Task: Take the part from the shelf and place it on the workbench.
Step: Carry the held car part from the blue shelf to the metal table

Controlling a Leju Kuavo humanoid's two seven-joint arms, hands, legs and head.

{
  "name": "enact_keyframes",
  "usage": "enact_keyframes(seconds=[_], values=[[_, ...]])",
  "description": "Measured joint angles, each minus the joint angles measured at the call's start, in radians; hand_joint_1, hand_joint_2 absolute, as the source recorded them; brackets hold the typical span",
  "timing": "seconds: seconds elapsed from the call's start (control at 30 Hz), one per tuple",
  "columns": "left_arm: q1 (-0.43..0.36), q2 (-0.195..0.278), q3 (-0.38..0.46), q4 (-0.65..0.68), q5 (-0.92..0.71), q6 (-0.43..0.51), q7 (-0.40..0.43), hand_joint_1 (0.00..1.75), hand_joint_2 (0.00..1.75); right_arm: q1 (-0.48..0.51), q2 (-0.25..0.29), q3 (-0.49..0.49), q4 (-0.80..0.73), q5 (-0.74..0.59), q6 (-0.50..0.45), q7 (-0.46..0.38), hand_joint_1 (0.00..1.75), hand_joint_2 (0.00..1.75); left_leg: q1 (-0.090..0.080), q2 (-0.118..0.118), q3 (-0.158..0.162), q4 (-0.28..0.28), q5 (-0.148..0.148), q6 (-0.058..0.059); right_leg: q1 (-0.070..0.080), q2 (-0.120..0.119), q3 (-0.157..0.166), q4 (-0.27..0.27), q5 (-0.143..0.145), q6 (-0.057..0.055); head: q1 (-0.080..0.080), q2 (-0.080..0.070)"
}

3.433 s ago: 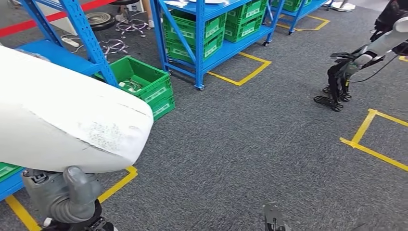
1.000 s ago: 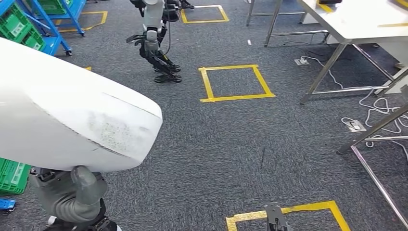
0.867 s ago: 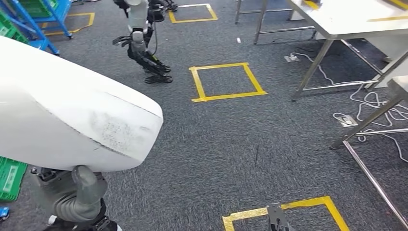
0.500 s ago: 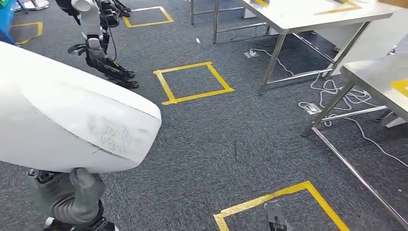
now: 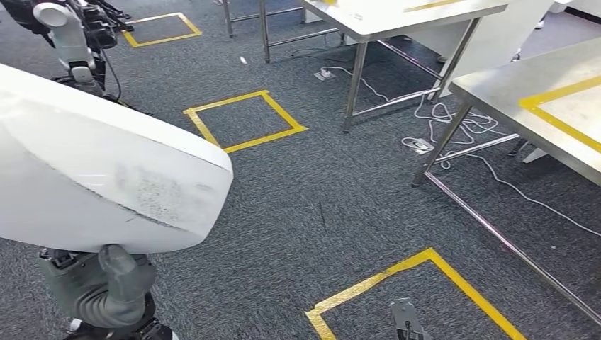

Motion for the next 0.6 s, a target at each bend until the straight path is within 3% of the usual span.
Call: enact_keyframes(seconds=[0.07, 0.13, 0.2, 0.23, 0.3, 0.33, 0.37, 0.43, 0.5, 0.57, 0.6], values=[[-0.002, -0.001, 0.0, 0.0, 0.0, 0.0, 0.0, 1.75, 1.75, 0.001, 0.0, 0.0, 0.0, 0.0, 0.0, 0.0, 0.0, 0.0, 0.003, 0.01, 0.003, -0.001, -0.002, -0.011, 0.0, 0.023, -0.003, -0.003, 0.004, -0.013, 0.0, 0.0], [-0.003, -0.001, 0.0, 0.0, 0.0, 0.0, 0.0, 1.75, 1.75, 0.001, 0.0, 0.0, 0.0, 0.001, 0.0, 0.001, 0.0, 0.0, 0.008, -0.019, -0.009, 0.03, -0.028, -0.022, -0.004, 0.045, -0.002, -0.007, 0.008, -0.024, -0.002, 0.0], [-0.003, 0.001, 0.0, 0.0, 0.0, 0.0, 0.0, 1.75, 1.75, -0.002, 0.0, -0.001, 0.0, 0.001, -0.001, 0.001, 0.0, 0.0, 0.01, -0.064, -0.062, 0.14, -0.087, -0.028, -0.007, 0.067, -0.002, -0.009, 0.01, -0.031, -0.006, 0.0], [-0.002, 0.002, 0.0, 0.0, 0.0, 0.0, 0.0, 1.75, 1.75, -0.003, 0.0, -0.001, 0.0, 0.001, 0.0, 0.001, 0.0, 0.0, 0.01, -0.073, -0.099, 0.21, -0.116, -0.029, -0.008, 0.079, -0.003, -0.009, 0.01, -0.033, -0.007, 0.0], [-0.001, 0.005, 0.0, 0.0, 0.0, 0.0, 0.0, 1.75, 1.75, -0.003, 0.0, -0.001, 0.0, 0.002, 0.0, 0.001, 0.0, 0.0, 0.01, -0.078, -0.144, 0.286, -0.127, -0.03, -0.008, 0.107, -0.003, -0.009, 0.01, -0.033, -0.007, 0.0], [-0.001, 0.006, 0.0, 0.0, 0.0, 0.001, 0.0, 1.75, 1.75, -0.002, 0.0, -0.001, 0.0, 0.002, 0.0, 0.001, 0.0, 0.0, 0.011, -0.079, -0.141, 0.271, -0.104, -0.03, -0.009, 0.121, -0.003, -0.009, 0.011, -0.032, -0.007, 0.0], [-0.001, 0.006, 0.0, 0.0, 0.0, 0.001, 0.0, 1.75, 1.75, -0.002, 0.0, -0.001, 0.0, 0.002, 0.0, 0.001, 0.0, 0.0, 0.013, -0.084, -0.119, 0.221, -0.068, -0.03, -0.011, 0.136, -0.002, -0.008, 0.012, -0.03, -0.007, 0.0], [-0.001, 0.006, 0.0, 0.0, 0.0, 0.001, 0.0, 1.75, 1.75, -0.003, 0.0, -0.001, 0.0, 0.002, 0.0, 0.001, 0.0, 0.0, 0.02, -0.128, -0.057, 0.089, -0.006, -0.03, -0.013, 0.164, -0.006, -0.005, 0.013, -0.021, -0.008, 0.0], [-0.001, 0.006, 0.0, 0.0, 0.001, 0.001, 0.0, 1.75, 1.75, -0.003, 0.0, -0.001, 0.0, 0.002, 0.0, 0.001, 0.0, 0.0, 0.025, -0.164, -0.025, 0.018, 0.011, -0.025, -0.014, 0.186, -0.015, -0.003, 0.016, -0.008, -0.009, 0.0], [-0.002, 0.005, 0.0, 0.0, 0.001, 0.001, 0.0, 1.75, 1.75, 0.003, 0.0, -0.002, 0.0, 0.002, 0.0, 0.001, 0.0, 0.0, 0.022, -0.154, -0.024, 0.011, 0.011, -0.011, -0.018, 0.2, -0.022, -0.009, 0.021, 0.006, -0.008, 0.0], [-0.003, 0.003, 0.0, 0.0, 0.001, 0.001, 0.0, 1.75, 1.75, 0.007, 0.0, -0.002, 0.0, 0.003, 0.0, 0.001, 0.0, 0.0, 0.021, -0.143, -0.023, 0.009, 0.012, -0.003, -0.018, 0.187, -0.026, -0.007, 0.019, 0.011, -0.008, 0.0]])
